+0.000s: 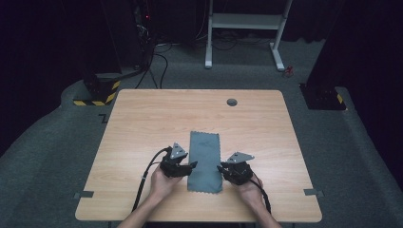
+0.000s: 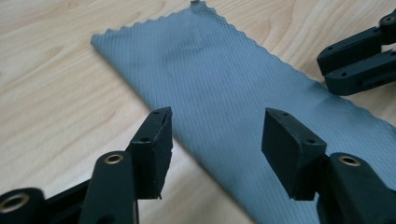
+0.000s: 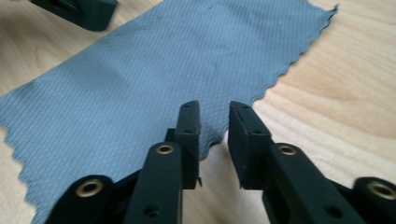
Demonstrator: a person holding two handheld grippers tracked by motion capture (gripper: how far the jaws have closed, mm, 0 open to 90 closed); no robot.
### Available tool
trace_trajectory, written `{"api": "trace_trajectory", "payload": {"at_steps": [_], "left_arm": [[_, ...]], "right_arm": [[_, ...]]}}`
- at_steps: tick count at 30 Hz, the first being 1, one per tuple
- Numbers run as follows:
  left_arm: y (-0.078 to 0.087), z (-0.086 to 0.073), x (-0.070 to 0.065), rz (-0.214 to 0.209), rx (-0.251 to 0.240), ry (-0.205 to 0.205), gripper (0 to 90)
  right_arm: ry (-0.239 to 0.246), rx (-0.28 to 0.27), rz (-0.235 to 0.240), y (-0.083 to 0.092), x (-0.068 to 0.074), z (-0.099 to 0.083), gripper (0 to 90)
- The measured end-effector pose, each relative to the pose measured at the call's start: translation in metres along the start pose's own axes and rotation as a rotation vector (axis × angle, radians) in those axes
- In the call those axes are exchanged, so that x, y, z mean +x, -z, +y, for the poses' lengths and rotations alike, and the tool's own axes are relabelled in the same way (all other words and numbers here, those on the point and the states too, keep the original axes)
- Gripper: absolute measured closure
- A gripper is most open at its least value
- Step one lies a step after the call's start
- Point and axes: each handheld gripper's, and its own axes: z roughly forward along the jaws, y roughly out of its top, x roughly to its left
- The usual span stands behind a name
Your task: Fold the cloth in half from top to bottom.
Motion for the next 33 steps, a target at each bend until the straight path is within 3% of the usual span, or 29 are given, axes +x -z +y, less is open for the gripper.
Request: {"api": "trace_trajectory", "payload": {"at_steps": [7,14,17,22,28,33], "left_arm": [[-0.017,0.014,0.007,-0.005,-0.002,0.023,45.8],[-0.037,0.027,0.023,0.020,0.026,0.061,48.2],[-0.043,0.028,0.027,0.024,0.017,0.078,50.4],[-0.054,0.028,0.034,0.044,0.057,0.090,51.0],[-0.059,0.029,0.044,0.080,0.079,0.098,51.4],[-0.058,0.030,0.055,0.099,0.085,0.143,50.7]], "right_arm": [[-0.005,0.001,-0.003,-0.008,-0.006,0.014,82.7],[-0.025,0.018,-0.018,-0.024,-0.013,0.030,84.1],[-0.022,0.034,-0.020,-0.030,-0.013,0.035,84.7],[-0.022,0.047,-0.023,-0.044,-0.016,0.037,84.9],[-0.033,0.053,-0.044,-0.044,-0.023,0.038,84.1],[-0.075,0.056,-0.065,-0.042,-0.033,0.041,82.8]]}}
